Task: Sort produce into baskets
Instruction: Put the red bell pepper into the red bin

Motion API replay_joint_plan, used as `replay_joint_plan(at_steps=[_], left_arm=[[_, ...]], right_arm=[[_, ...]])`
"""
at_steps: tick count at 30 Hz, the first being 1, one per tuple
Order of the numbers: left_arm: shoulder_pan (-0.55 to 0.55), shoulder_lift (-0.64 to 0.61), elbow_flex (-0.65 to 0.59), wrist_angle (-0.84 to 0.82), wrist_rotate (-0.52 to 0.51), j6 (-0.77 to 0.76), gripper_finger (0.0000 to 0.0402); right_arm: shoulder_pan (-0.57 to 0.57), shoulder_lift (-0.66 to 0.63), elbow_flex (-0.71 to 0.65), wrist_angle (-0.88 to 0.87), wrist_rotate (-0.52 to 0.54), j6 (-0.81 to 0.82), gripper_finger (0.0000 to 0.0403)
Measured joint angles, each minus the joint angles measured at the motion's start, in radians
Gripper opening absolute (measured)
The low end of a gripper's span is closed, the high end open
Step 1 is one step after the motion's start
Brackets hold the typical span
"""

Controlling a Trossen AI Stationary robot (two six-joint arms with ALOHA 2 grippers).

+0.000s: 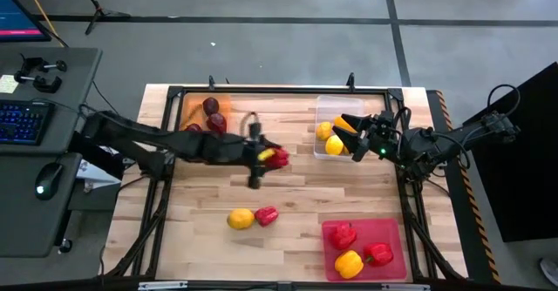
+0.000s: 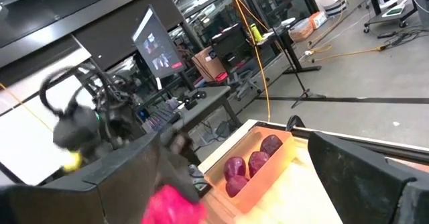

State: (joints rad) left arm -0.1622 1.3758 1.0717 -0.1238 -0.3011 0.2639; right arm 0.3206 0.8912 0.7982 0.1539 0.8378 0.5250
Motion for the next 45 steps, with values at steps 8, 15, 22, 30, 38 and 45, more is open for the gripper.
replay_joint_plan(at_steps=[8, 15, 22, 30, 38, 45], left_arm=[[-0.086, 0.438, 0.185, 0.16, 0.135, -0.091, 0.0239], [-0.174, 0.768, 0.502, 0.258, 0.215, 0.004, 0.0244], [-0.207, 0.9, 0.721, 0.258, 0.11, 0.034, 0.026], [-0.193, 0.907, 0.74, 0.248, 0.253, -0.017, 0.0265], [-0.164, 0.907, 0.74, 0.238, 0.242, -0.062, 0.0278], [-0.159, 0.907, 0.74, 0.213, 0.265, -0.079, 0.0326]], right_arm=[[0.0, 0.0, 0.0, 0.003, 0.0, 0.001, 0.0367], [0.0, 0.0, 0.0, -0.014, 0.001, -0.001, 0.0367], [0.0, 0.0, 0.0, -0.048, 0.001, 0.046, 0.0367], [0.0, 0.0, 0.0, -0.126, 0.001, 0.132, 0.0367], [0.0, 0.0, 0.0, -0.129, 0.001, 0.131, 0.0367], [0.0, 0.0, 0.0, -0.129, 0.001, 0.13, 0.0367]])
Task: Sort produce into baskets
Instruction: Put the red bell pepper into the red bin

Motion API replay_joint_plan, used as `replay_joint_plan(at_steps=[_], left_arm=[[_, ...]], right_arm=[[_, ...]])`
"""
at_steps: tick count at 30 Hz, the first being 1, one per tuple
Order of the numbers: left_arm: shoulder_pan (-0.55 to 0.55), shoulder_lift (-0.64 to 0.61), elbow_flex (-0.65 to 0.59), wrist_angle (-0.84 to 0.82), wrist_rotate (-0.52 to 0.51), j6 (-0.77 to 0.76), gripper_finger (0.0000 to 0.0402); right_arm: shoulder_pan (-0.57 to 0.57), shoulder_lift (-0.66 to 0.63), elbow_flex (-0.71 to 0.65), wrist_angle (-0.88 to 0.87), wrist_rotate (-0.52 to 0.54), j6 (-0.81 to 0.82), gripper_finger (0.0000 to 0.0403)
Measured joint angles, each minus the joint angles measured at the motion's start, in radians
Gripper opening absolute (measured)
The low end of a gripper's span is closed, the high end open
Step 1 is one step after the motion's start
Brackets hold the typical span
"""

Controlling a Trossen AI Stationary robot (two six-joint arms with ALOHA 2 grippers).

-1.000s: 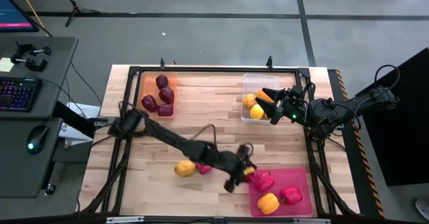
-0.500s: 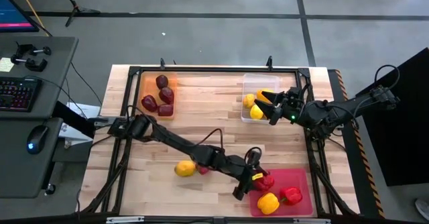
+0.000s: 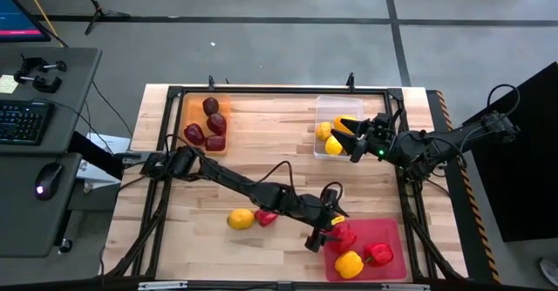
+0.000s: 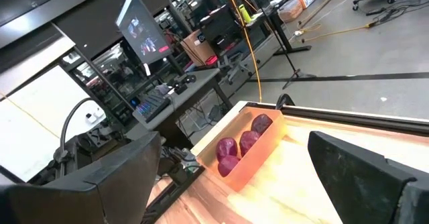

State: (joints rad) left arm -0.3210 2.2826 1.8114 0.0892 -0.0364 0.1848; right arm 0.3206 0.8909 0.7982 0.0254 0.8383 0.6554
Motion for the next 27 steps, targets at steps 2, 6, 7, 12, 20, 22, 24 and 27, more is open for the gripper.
replay_joint_plan(at_steps=[2, 6, 7, 12, 20, 22, 24, 27], left_arm=[[-0.001, 0.0, 0.0, 0.002, 0.0, 0.0, 0.0339], [-0.001, -0.01, 0.0, -0.037, -0.037, 0.034, 0.0356], [0.001, -0.021, 0.0, -0.058, -0.044, 0.048, 0.0357], [0.038, -0.14, 0.0, -0.352, -0.044, 0.154, 0.0358], [0.258, -0.222, -0.042, -0.587, 0.425, 0.018, 0.0358], [0.291, -0.224, -0.066, -0.59, 0.471, -0.109, 0.0358], [0.311, -0.225, -0.089, -0.601, 0.472, -0.201, 0.0358], [0.322, -0.219, -0.134, -0.615, 0.471, -0.209, 0.0358]], right_arm=[[0.0, 0.0, 0.0, 0.0, 0.0, 0.0, 0.0367], [0.0, 0.0, 0.0, 0.0, 0.0, 0.0, 0.0367], [0.0, 0.0, 0.0, 0.0, 0.0, -0.001, 0.0367], [0.0, 0.0, 0.0, 0.0, 0.0, -0.006, 0.0367], [0.0, 0.0, 0.0, -0.014, 0.009, -0.008, 0.0367], [-0.001, 0.0, 0.0, -0.015, 0.009, -0.004, 0.0367], [0.0, 0.0, 0.0, -0.014, 0.008, -0.002, 0.0367], [0.0, -0.001, 0.001, -0.016, -0.026, 0.049, 0.0367]])
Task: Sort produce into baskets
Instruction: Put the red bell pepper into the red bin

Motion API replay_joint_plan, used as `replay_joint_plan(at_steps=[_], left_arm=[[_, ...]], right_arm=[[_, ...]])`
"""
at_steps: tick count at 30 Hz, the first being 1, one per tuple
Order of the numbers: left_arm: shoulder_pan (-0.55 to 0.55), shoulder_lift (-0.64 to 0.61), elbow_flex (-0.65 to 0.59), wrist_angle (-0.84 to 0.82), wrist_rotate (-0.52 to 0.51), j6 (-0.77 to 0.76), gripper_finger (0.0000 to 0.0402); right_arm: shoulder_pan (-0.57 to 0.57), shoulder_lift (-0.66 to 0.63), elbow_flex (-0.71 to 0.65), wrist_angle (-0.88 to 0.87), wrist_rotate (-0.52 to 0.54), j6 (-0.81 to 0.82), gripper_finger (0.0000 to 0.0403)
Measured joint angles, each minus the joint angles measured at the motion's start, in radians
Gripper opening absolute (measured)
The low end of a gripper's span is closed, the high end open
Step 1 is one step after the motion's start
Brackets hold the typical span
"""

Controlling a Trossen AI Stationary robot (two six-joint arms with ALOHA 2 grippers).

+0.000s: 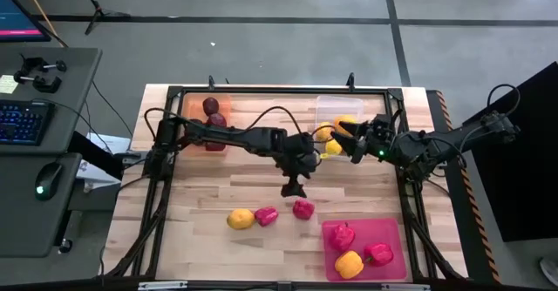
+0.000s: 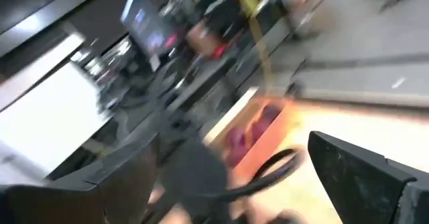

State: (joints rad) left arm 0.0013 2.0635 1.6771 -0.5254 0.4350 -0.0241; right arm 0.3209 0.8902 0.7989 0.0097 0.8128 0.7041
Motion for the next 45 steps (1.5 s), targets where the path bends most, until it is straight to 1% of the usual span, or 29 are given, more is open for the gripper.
replay_joint_plan(at_steps=[4, 5, 7, 9, 13, 15, 19, 21, 22, 23, 25, 28, 29, 31, 33, 36, 39, 43, 45], left_arm=[[-0.026, -0.02, -0.037, -0.059, 0.0, 0.064, 0.0358], [-0.033, -0.032, -0.048, -0.063, 0.004, 0.083, 0.0358], [-0.045, -0.066, -0.089, -0.072, 0.009, 0.109, 0.0358], [-0.043, -0.109, -0.145, -0.034, 0.001, 0.11, 0.0358], [-0.011, -0.264, -0.293, 0.081, -0.021, 0.057, 0.0358], [0.011, -0.353, -0.372, 0.125, -0.077, 0.023, 0.0358], [0.051, -0.531, -0.501, 0.207, -0.257, -0.019, 0.0358], [0.06, -0.607, -0.547, 0.243, -0.328, -0.03, 0.0358], [0.064, -0.639, -0.564, 0.251, -0.356, -0.04, 0.0358], [0.066, -0.665, -0.58, 0.262, -0.382, -0.052, 0.0358], [0.071, -0.711, -0.609, 0.274, -0.419, -0.08, 0.0358], [0.072, -0.758, -0.621, 0.279, -0.444, -0.106, 0.0358], [0.071, -0.768, -0.621, 0.275, -0.448, -0.106, 0.0358], [0.071, -0.777, -0.622, 0.261, -0.45, -0.106, 0.0358], [0.071, -0.779, -0.622, 0.256, -0.45, -0.106, 0.0358], [0.071, -0.78, -0.623, 0.252, -0.451, -0.106, 0.0358], [0.071, -0.78, -0.623, 0.231, -0.451, -0.105, 0.0358], [0.071, -0.78, -0.623, 0.221, -0.451, -0.105, 0.0358], [0.071, -0.78, -0.623, 0.22, -0.451, -0.099, 0.0358]], right_arm=[[0.015, 0.002, 0.0, -0.081, -0.184, 0.127, 0.0367], [0.029, 0.01, 0.0, -0.091, -0.213, 0.168, 0.0367], [0.07, 0.038, -0.003, -0.09, -0.223, 0.242, 0.0367], [0.126, 0.091, -0.011, -0.077, -0.204, 0.32, 0.0367], [0.244, 0.242, -0.013, -0.006, -0.185, 0.481, 0.0367], [0.297, 0.31, -0.006, 0.035, -0.211, 0.543, 0.0367], [0.388, 0.396, 0.054, -0.001, -0.321, 0.664, 0.0367], [0.417, 0.424, 0.11, -0.095, -0.334, 0.75, 0.0367], [0.421, 0.439, 0.15, -0.175, -0.333, 0.797, 0.0367], [0.421, 0.457, 0.199, -0.278, -0.334, 0.853, 0.0367], [0.414, 0.503, 0.325, -0.54, -0.346, 0.941, 0.0367], [0.397, 0.604, 0.52, -0.923, -0.419, 1.002, 0.0367], [0.394, 0.639, 0.574, -1.017, -0.439, 1.0, 0.0367], [0.392, 0.702, 0.666, -1.136, -0.453, 1.008, 0.0367], [0.393, 0.75, 0.735, -1.202, -0.463, 1.026, 0.0367], [0.396, 0.817, 0.801, -1.213, -0.51, 0.991, 0.0367], [0.4, 0.876, 0.833, -1.211, -0.552, 0.932, 0.0367], [0.388, 0.946, 0.839, -1.218, -0.72, 0.891, 0.0365], [0.385, 0.971, 0.838, -1.225, -0.769, 0.889, 0.0354]])
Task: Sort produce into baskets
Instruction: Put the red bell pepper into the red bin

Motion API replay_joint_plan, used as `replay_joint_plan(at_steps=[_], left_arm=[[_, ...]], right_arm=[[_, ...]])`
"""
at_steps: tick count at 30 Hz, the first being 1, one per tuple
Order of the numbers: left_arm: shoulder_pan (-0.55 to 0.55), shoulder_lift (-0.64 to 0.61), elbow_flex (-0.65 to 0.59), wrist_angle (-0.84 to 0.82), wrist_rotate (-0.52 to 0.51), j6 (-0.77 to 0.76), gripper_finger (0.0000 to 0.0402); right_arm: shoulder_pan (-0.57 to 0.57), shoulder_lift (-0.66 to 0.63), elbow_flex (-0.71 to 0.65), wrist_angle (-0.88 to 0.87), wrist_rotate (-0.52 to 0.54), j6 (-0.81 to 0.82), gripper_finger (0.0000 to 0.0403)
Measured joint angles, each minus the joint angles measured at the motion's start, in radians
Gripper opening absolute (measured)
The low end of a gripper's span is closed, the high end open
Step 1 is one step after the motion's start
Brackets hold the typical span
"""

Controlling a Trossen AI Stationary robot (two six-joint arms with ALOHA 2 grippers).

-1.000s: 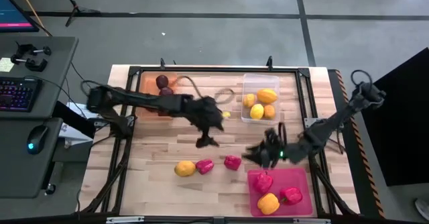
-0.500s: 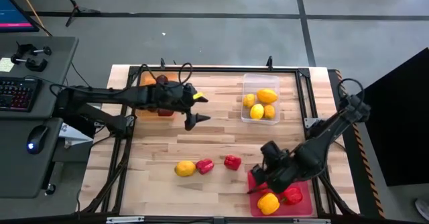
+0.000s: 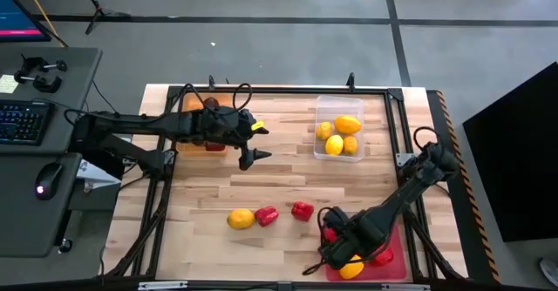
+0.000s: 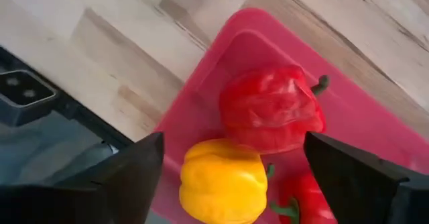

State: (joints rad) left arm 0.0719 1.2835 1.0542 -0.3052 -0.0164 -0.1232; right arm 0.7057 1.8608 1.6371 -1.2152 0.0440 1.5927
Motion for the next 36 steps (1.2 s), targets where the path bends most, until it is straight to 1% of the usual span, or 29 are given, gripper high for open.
replay_joint_plan(at_steps=[2, 4, 5, 6, 8, 9, 10, 13, 15, 16, 20, 23, 26, 31, 36], left_arm=[[0.0, 0.0, 0.0, 0.002, 0.0, 0.015, 0.0358], [0.0, 0.0, 0.0, 0.002, 0.0, 0.02, 0.0358], [0.0, 0.0, 0.0, 0.002, 0.0, 0.02, 0.0358], [0.0, 0.0, 0.0, 0.002, 0.0, 0.021, 0.0358], [0.0, 0.0, 0.0, 0.006, 0.0, 0.021, 0.0358], [0.0, 0.0, 0.0, 0.008, 0.0, 0.021, 0.0358], [0.0, 0.0, 0.0, 0.01, 0.0, 0.021, 0.0358], [0.0, 0.0, 0.0, 0.012, -0.011, 0.022, 0.0358], [0.0, 0.0, 0.0, 0.012, -0.02, 0.02, 0.0358], [0.0, 0.0, 0.0, 0.012, -0.021, 0.015, 0.0358], [0.0, 0.0, 0.0, 0.012, -0.022, -0.003, 0.0358], [0.0, 0.001, 0.0, 0.012, -0.022, -0.005, 0.0358], [0.0, 0.001, 0.0, 0.012, -0.022, -0.007, 0.0358], [0.0, 0.001, 0.0, 0.012, -0.022, -0.031, 0.0358], [0.0, 0.001, 0.0, 0.011, -0.023, -0.032, 0.0358]], right_arm=[[-0.001, 0.007, 0.0, -0.004, -0.012, 0.008, 0.0324], [-0.001, 0.007, 0.0, -0.021, 0.001, 0.026, 0.0271], [-0.001, 0.007, 0.0, -0.035, 0.009, 0.027, 0.0235], [-0.001, 0.007, 0.0, -0.048, 0.011, 0.024, 0.0192], [-0.001, 0.007, -0.002, -0.07, 0.013, -0.003, 0.0092], [-0.001, 0.005, -0.013, -0.054, 0.013, -0.027, 0.0048], [-0.001, 0.004, -0.027, -0.03, 0.013, -0.048, 0.0026], [-0.007, 0.005, -0.097, 0.079, 0.002, -0.06, 0.0022], [-0.013, 0.005, -0.141, 0.165, -0.001, -0.075, 0.0009], [-0.018, 0.006, -0.158, 0.18, 0.004, -0.075, 0.0005], [-0.035, 0.006, -0.174, 0.181, 0.065, -0.081, 0.0003], [-0.046, 0.006, -0.182, 0.161, 0.073, -0.127, 0.0002], [-0.052, 0.006, -0.21, 0.16, 0.071, -0.133, 0.0], [-0.043, 0.006, -0.241, 0.175, -0.003, -0.155, 0.0], [0.005, 0.006, -0.24, 0.142, -0.086, -0.158, 0.0]])
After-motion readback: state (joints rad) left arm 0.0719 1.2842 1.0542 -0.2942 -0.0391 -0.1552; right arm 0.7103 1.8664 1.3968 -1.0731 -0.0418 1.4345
